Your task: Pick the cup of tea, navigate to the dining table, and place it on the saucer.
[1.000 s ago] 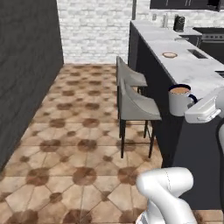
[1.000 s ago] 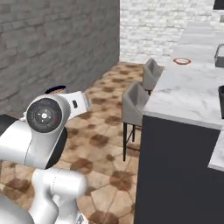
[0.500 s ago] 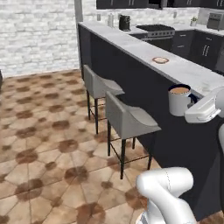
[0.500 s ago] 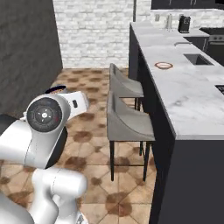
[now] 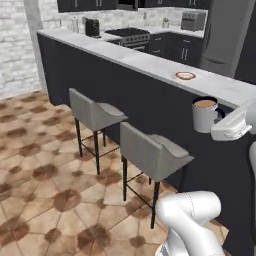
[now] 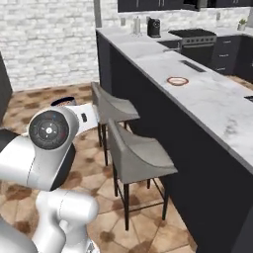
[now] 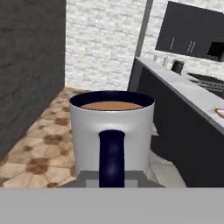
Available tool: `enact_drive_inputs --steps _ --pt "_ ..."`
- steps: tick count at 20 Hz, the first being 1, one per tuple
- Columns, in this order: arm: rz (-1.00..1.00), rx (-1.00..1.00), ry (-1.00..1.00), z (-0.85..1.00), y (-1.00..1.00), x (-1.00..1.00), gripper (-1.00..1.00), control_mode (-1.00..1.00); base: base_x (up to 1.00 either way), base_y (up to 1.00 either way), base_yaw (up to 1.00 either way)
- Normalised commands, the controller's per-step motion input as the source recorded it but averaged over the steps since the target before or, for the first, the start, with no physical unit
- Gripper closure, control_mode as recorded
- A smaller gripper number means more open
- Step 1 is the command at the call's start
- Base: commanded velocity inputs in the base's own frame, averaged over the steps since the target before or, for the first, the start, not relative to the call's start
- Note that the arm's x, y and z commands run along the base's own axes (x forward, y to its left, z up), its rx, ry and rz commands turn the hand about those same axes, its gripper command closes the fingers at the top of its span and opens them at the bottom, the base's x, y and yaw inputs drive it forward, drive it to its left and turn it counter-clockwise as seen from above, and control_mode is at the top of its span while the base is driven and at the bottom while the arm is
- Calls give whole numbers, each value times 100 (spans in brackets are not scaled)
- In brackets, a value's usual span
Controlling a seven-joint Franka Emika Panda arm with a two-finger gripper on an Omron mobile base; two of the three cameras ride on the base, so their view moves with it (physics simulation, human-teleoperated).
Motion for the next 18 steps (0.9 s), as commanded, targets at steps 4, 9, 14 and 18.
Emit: enact_drive_inputs --steps 4,9,14,18 --pt "0 0 0 0 0 0 100 100 96 100 -55" --pt "0 0 0 0 0 0 100 100 93 100 -57" --pt "0 0 0 0 0 0 100 100 76 98 -63" --pt "0 0 0 0 0 0 100 100 62 97 -64"
